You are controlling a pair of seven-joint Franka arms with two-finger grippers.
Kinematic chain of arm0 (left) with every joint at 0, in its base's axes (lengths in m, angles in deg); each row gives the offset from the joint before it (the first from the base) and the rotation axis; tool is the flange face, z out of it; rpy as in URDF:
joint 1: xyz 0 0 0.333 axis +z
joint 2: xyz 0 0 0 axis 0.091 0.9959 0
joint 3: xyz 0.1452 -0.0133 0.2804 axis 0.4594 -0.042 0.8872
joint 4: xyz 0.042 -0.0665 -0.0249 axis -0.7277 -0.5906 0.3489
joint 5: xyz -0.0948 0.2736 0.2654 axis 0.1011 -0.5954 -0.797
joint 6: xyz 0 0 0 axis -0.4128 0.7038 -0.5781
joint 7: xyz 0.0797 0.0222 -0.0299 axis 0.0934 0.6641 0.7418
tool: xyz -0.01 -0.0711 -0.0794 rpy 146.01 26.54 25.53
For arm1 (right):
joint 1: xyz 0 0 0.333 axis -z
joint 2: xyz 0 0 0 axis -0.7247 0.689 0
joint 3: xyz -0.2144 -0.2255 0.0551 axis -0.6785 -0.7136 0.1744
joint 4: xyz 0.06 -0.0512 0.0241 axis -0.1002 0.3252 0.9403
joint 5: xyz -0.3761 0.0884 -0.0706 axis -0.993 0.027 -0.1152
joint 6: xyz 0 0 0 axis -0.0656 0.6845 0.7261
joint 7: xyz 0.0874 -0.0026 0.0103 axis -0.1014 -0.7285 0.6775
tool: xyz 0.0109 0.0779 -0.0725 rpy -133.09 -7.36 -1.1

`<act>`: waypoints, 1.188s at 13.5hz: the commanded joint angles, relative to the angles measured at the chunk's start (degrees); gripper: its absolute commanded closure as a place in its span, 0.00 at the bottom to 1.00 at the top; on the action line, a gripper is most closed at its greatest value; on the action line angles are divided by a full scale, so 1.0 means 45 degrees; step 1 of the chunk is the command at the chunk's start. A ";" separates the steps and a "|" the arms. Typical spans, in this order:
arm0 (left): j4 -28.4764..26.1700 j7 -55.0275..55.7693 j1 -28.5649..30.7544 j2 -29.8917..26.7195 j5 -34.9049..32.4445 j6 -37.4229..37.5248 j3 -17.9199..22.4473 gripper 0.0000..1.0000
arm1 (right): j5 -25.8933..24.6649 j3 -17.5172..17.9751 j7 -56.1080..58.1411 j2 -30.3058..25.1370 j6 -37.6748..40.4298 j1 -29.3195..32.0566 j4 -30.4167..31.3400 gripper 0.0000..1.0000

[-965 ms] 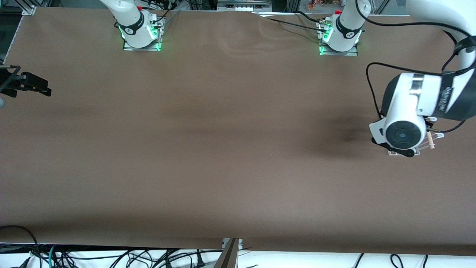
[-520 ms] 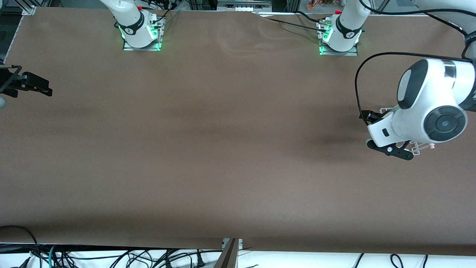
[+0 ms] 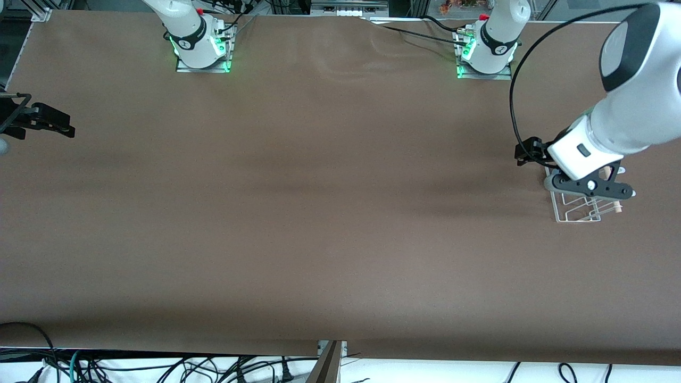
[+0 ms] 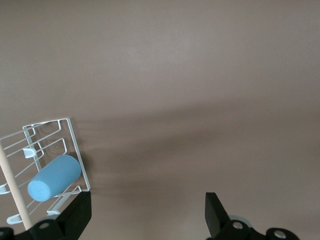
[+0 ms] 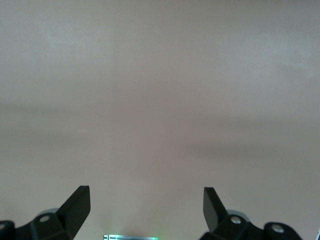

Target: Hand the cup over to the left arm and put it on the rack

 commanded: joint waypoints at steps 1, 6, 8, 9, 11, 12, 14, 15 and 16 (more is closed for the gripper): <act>-0.1126 0.0443 0.0173 -0.1112 0.0074 -0.1097 0.0105 0.00 | 0.0157 0.0055 0.0113 -0.0065 0.0179 0.0121 -0.0142 0.00; -0.2332 0.0522 0.0896 -0.2047 0.0364 -0.1528 0.0692 0.00 | 0.0177 0.0055 0.0113 -0.0046 0.0179 0.0121 -0.0142 0.00; -0.3114 0.0502 0.0897 -0.2672 0.0952 -0.2773 0.0731 0.00 | 0.0177 0.0035 0.0113 -0.0065 0.0179 0.0121 -0.0142 0.00; -0.3467 0.0444 0.0820 -0.2946 0.0837 -0.3166 0.0731 0.00 | 0.0177 0.0054 0.0113 -0.0046 0.0179 0.0121 -0.0142 0.00; -0.3568 0.0405 0.0567 -0.2988 0.0759 -0.2976 0.0847 0.00 | 0.0177 0.0055 0.0113 -0.0066 0.0179 0.0121 -0.0122 0.00; -0.3568 0.0424 0.0275 -0.2988 0.0661 -0.2839 0.1099 0.00 | 0.0177 0.0055 0.0113 -0.0066 0.0179 0.0121 -0.0142 0.00; -0.3548 0.0385 0.0077 -0.3007 0.0660 -0.2760 0.1199 0.00 | 0.0177 0.0055 0.0113 -0.0065 0.0179 0.0121 -0.0142 0.00; -0.3568 0.0385 0.0058 -0.3027 0.0660 -0.2721 0.1200 0.00 | 0.0177 0.0035 0.0113 -0.0046 0.0179 0.0121 -0.0142 0.00; -0.3645 0.0385 0.0019 -0.3066 0.0641 -0.2450 0.1219 0.00 | 0.0177 0.0035 0.0113 -0.0046 0.0179 0.0121 -0.0142 0.00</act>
